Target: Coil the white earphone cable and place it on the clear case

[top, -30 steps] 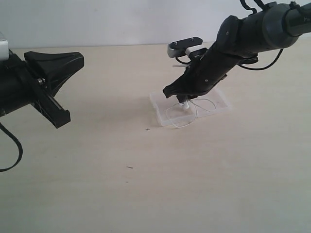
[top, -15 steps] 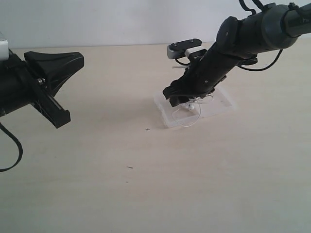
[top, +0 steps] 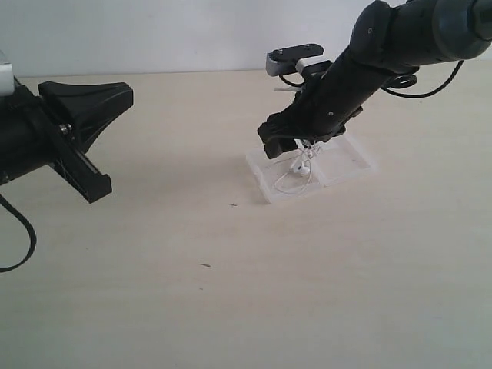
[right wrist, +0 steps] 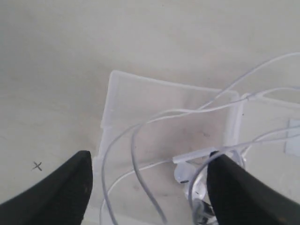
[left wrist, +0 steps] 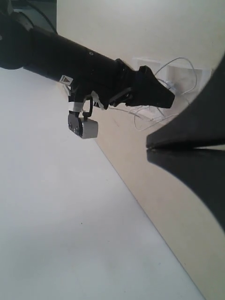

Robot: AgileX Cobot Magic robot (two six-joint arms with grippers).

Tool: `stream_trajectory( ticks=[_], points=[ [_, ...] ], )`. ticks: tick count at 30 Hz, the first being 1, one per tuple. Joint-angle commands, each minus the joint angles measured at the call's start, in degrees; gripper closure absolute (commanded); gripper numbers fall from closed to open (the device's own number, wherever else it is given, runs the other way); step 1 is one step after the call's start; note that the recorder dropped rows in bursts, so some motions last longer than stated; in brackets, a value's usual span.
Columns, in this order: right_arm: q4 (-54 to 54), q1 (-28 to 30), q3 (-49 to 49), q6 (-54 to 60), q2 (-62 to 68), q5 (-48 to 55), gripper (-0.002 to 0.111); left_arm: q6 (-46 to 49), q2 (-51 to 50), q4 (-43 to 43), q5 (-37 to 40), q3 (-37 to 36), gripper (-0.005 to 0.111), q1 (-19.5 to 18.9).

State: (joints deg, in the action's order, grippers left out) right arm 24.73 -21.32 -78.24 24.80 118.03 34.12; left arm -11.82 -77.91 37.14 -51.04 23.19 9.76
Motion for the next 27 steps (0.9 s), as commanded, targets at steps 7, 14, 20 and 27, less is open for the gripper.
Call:
stream_trajectory(
  ticks=[7, 14, 20, 27],
  points=[
    [-6.5, 0.0, 0.1, -9.6, -0.6, 3.1, 0.041, -0.2, -0.1, -0.3, -1.2, -0.3, 0.107, -0.1],
    [-7.3, 0.0, -0.6, -10.1, -0.6, 6.2, 0.041, -0.4, -0.1, -0.2, -1.4, -0.3, 0.107, -0.1],
    [-11.6, 0.0, -5.6, -16.5, -0.6, 13.3, 0.041, -0.5, -0.1, -0.1, -1.4, -0.3, 0.107, -0.1],
    [-14.6, 0.0, -5.6, -19.1, 1.3, 14.7, 0.041, -0.6, -0.1, 0.1, -1.4, -0.3, 0.107, -0.1]
  ],
)
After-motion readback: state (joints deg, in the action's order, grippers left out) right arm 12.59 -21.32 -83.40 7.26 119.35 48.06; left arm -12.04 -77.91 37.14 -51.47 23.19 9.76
